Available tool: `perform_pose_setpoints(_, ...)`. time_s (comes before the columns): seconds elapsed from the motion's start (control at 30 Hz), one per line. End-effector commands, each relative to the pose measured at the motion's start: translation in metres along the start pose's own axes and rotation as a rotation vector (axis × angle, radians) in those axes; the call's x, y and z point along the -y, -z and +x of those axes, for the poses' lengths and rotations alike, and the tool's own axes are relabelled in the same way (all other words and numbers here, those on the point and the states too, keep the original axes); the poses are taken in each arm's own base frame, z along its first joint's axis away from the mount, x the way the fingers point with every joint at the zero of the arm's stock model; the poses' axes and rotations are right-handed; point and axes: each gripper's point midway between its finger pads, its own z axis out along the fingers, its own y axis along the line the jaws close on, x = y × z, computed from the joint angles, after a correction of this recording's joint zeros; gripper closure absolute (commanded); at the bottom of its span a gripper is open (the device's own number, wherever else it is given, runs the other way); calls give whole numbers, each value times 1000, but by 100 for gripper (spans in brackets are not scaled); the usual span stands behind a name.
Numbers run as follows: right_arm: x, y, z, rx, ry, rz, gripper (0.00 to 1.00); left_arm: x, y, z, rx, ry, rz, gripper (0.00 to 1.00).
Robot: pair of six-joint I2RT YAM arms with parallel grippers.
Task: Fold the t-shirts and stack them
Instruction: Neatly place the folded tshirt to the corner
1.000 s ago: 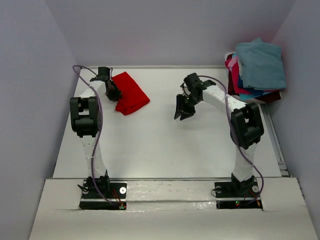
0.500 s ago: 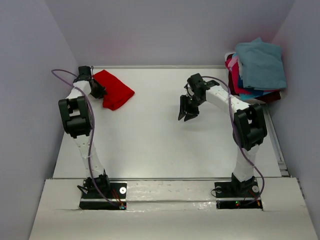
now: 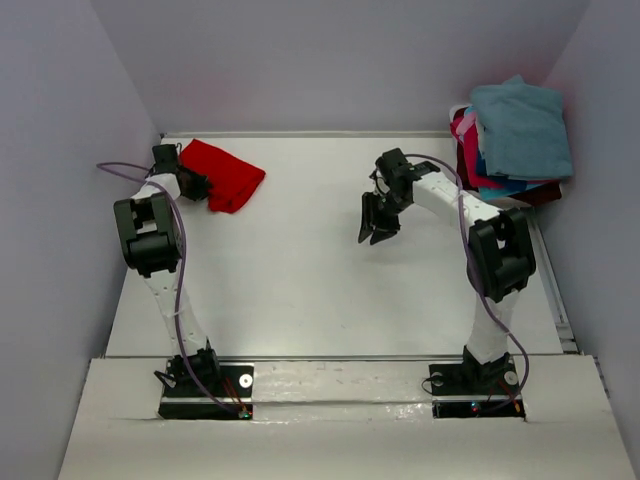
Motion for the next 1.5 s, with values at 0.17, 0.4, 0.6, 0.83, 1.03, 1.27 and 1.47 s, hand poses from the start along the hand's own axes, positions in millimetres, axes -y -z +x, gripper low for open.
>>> perform_pose_setpoints(0.17,6,27,6,34,17,32,56,65,12,-38,128,128,233,94)
perform_pose_setpoints(0.4,6,29,8,29,18,31,56,83,11,-57,188,164,301,94)
perform_pose_setpoints(0.6,7,29,11,18,19,36,56,92,6,-66,216,179,343,94)
perform_pose_setpoints(0.83,9,27,13,8,19,42,57,85,1,-88,254,209,350,94)
perform_pose_setpoints(1.03,10,25,15,-2,17,41,57,79,-2,-96,275,217,342,94)
perform_pose_setpoints(1.27,9,26,16,0,17,37,57,73,-4,-109,294,224,332,94)
perform_pose_setpoints(1.47,10,25,18,-3,13,34,57,70,-11,-106,276,216,330,94)
